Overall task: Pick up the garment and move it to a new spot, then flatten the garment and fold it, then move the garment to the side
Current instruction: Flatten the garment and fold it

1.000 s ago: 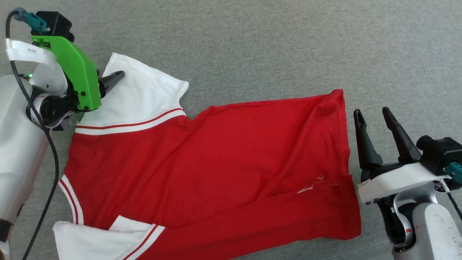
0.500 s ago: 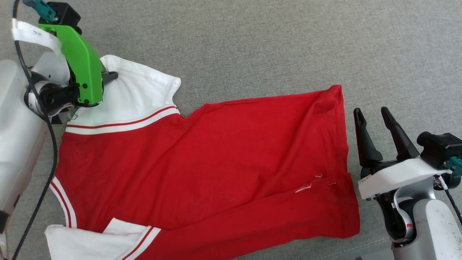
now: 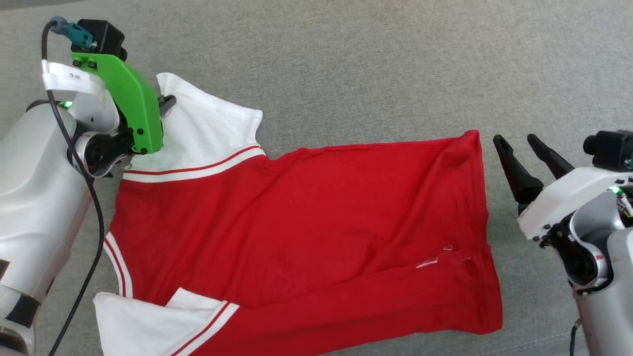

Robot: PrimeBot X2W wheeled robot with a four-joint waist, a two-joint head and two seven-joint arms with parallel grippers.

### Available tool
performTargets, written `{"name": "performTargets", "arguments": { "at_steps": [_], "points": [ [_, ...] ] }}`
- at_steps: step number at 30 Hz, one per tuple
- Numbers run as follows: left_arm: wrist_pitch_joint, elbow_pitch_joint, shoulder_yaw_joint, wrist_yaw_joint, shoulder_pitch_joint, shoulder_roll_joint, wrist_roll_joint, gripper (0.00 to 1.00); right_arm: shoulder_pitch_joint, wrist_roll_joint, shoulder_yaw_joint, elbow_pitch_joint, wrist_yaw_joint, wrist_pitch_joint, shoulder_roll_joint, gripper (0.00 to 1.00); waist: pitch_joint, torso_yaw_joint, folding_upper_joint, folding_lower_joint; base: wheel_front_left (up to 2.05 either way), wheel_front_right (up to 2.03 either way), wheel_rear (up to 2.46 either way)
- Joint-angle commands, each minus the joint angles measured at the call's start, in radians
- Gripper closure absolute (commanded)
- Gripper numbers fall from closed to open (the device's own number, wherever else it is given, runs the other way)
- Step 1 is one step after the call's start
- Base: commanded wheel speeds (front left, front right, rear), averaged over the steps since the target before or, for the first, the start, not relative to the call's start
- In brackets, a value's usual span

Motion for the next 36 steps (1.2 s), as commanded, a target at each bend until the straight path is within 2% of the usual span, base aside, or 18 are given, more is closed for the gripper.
{"name": "performTargets", "arguments": {
  "at_steps": [1,11,16,22,23,24,25,30,36],
  "points": [
    [-0.014,-0.015,0.002,0.003,0.014,-0.005,0.010,1.00,-0.032,0.015,0.006,0.008,0.000,0.035,-0.024,0.00,-0.025,0.047,0.0000,-0.0001,0.00,0.00,0.00],
    [-0.055,-0.117,-0.011,0.009,0.044,-0.022,0.022,1.00,-0.134,0.051,0.104,0.051,0.000,0.358,-0.151,0.00,-0.024,0.146,0.0000,-0.0001,0.00,0.00,0.00],
    [-0.066,-0.145,-0.011,0.011,0.060,-0.020,0.018,1.00,-0.140,0.031,0.126,0.124,0.000,0.495,-0.174,0.00,-0.008,0.168,0.0000,-0.0001,0.00,0.00,0.00],
    [-0.073,-0.159,-0.008,0.017,0.075,-0.012,0.012,1.00,-0.115,0.021,0.159,0.210,0.000,0.634,-0.160,0.00,0.005,0.178,0.0000,-0.0001,0.00,0.00,0.00],
    [-0.074,-0.160,-0.008,0.017,0.077,-0.011,0.011,1.00,-0.109,0.022,0.167,0.221,0.000,0.660,-0.157,0.09,0.005,0.178,0.0000,-0.0001,0.00,0.00,0.00],
    [-0.074,-0.161,-0.008,0.017,0.078,-0.010,0.011,1.00,-0.103,0.025,0.176,0.232,0.000,0.690,-0.154,0.69,0.005,0.179,0.0000,-0.0001,0.00,0.00,0.00],
    [-0.074,-0.162,-0.008,0.018,0.079,-0.010,0.010,1.00,-0.101,0.025,0.185,0.238,0.000,0.712,-0.154,1.00,0.004,0.179,0.0000,-0.0001,0.00,0.00,0.00],
    [-0.081,-0.165,-0.007,0.017,0.084,-0.006,0.008,1.00,-0.130,0.039,0.190,0.220,0.000,0.739,-0.164,1.00,-0.008,0.178,0.0000,-0.0001,0.00,0.00,0.00],
    [-0.118,-0.168,-0.001,0.014,0.093,-0.001,0.012,1.00,-0.191,0.022,0.099,0.145,0.000,0.645,-0.164,1.00,-0.043,0.182,0.0000,-0.0001,0.00,0.00,0.00]
  ]
}}
